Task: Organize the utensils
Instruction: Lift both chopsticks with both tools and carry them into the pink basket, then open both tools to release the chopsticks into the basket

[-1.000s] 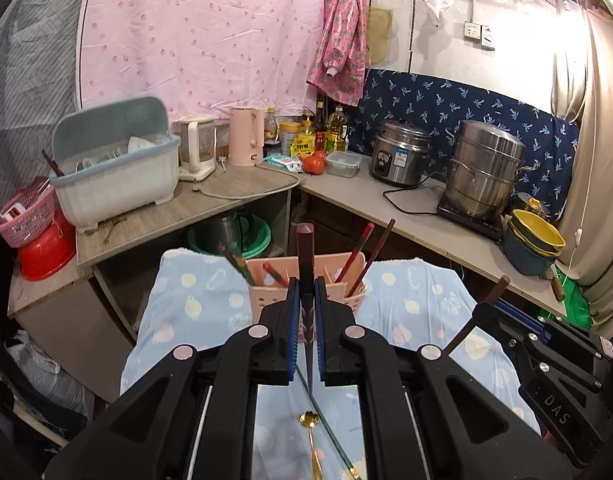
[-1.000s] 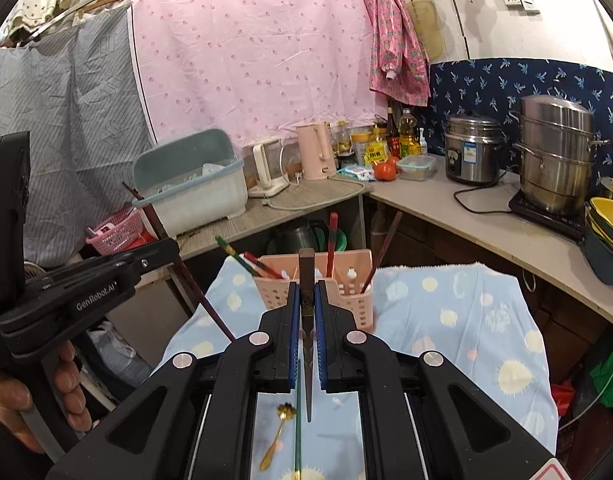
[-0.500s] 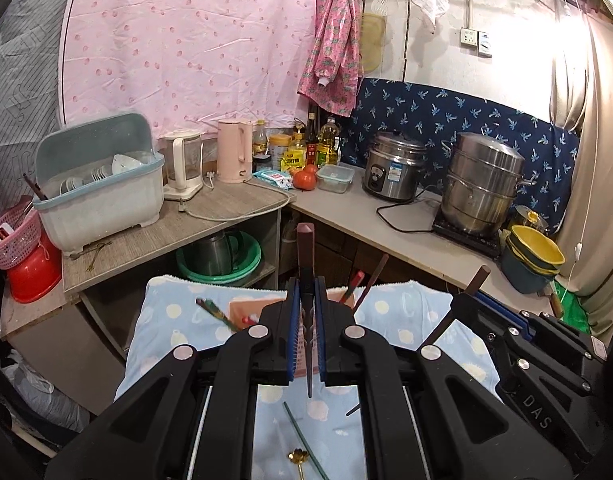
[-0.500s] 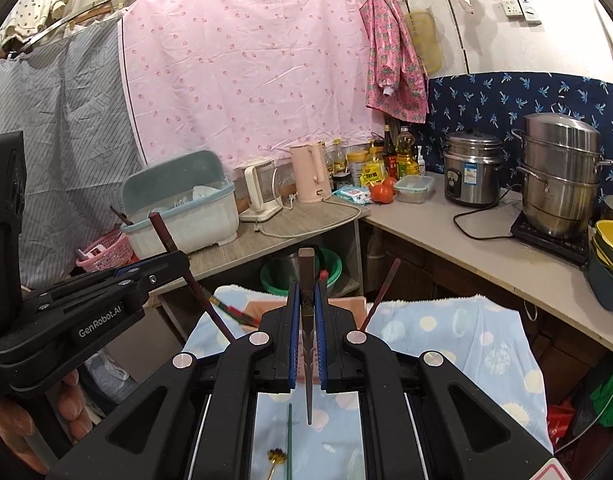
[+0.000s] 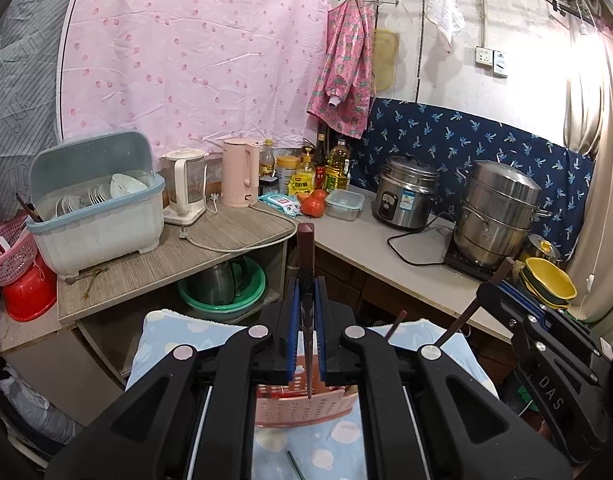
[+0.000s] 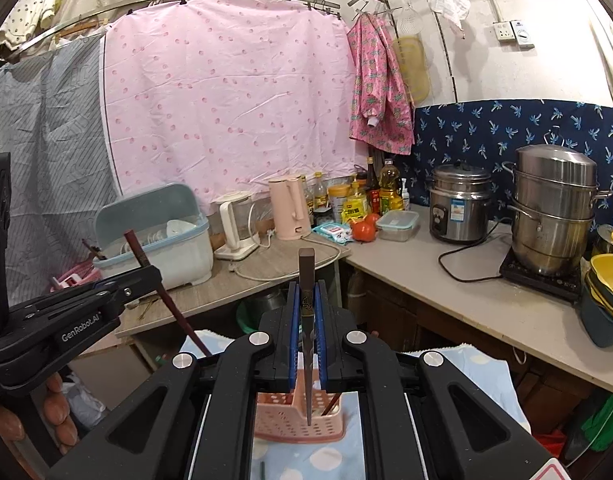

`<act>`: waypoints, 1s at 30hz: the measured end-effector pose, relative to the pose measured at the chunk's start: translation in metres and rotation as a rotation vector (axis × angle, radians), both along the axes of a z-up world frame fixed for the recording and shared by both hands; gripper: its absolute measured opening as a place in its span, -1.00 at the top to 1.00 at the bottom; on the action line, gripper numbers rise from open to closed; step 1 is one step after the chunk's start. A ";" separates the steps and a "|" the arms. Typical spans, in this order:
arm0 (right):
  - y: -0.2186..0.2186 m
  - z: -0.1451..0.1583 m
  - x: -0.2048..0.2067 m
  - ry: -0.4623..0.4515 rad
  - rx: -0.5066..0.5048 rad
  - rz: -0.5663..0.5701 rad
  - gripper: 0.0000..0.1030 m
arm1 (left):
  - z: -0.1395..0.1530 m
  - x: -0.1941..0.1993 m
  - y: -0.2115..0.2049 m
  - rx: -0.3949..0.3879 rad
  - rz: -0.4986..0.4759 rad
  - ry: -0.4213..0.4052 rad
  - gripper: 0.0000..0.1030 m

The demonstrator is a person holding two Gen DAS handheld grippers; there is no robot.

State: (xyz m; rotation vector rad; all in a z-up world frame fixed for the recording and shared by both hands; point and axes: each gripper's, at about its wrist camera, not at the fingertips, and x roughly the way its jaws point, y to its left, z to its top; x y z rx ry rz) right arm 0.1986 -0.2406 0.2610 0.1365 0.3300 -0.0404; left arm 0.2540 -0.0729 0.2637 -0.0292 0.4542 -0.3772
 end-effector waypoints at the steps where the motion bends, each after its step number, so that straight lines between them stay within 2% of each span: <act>1: -0.001 -0.001 0.004 0.000 0.000 -0.004 0.86 | -0.001 0.004 0.000 0.001 0.005 0.000 0.87; 17: -0.003 -0.043 0.052 0.046 0.026 -0.001 0.86 | -0.037 0.038 -0.007 0.007 0.002 0.019 0.87; 30: 0.001 -0.090 0.074 0.142 0.047 0.000 0.85 | -0.079 0.060 -0.018 0.027 0.017 0.103 0.85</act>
